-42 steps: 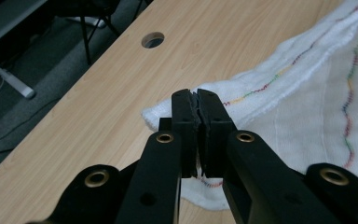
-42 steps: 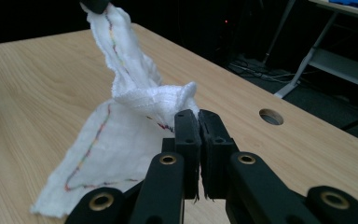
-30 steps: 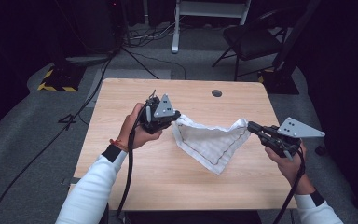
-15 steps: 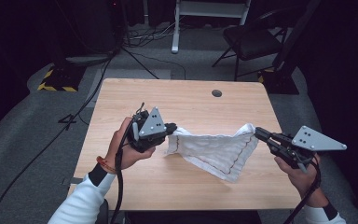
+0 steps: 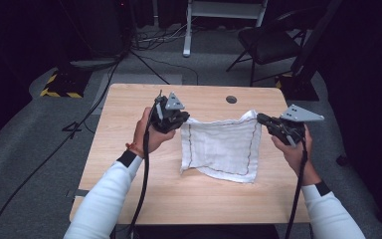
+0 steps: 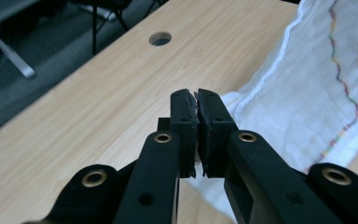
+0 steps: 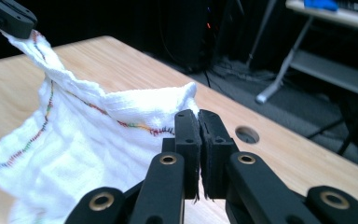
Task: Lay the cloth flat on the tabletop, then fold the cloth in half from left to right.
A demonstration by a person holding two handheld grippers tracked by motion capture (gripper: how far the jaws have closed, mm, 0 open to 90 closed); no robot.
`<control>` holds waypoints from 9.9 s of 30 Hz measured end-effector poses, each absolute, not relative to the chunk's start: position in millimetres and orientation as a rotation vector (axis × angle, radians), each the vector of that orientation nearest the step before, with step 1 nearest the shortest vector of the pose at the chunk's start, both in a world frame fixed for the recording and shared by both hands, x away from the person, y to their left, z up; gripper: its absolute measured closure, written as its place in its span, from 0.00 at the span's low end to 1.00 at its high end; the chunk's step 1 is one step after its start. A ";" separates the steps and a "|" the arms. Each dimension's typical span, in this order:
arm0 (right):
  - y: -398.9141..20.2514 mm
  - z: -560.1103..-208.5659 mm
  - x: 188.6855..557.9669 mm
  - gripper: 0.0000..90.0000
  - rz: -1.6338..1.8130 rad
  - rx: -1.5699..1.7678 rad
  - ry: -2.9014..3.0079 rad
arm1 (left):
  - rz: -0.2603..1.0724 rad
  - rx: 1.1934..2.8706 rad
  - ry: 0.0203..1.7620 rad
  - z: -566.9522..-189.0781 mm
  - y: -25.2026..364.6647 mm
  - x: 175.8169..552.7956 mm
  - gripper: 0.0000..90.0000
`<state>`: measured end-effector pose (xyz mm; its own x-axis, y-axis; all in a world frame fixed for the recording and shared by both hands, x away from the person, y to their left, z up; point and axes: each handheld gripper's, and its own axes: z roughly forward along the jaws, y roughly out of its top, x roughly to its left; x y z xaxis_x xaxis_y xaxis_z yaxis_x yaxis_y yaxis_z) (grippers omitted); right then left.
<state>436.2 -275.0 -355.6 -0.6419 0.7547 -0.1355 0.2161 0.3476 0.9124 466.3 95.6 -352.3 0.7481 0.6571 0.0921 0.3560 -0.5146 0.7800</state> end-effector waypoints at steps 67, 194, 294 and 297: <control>-314.3 -481.1 357.8 0.74 0.880 0.812 2.659 | 0.173 2.384 0.548 -474.9 79.7 399.1 0.60; -56.9 -491.6 368.2 0.96 1.100 0.360 2.672 | 0.346 2.186 1.048 -486.1 124.4 561.3 0.95; -151.9 -425.9 363.8 0.97 1.248 0.482 2.451 | 0.516 2.110 0.868 -417.7 69.1 550.2 0.96; -156.8 -426.3 363.8 0.97 1.248 0.497 2.448 | 0.507 2.107 0.867 -419.1 64.9 551.8 0.96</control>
<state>363.8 -156.8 -426.3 -0.8781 0.4557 -0.1458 0.1497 0.5512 0.8208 551.8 64.9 -419.1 0.6868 0.7241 0.0629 0.4103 -0.4576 0.7888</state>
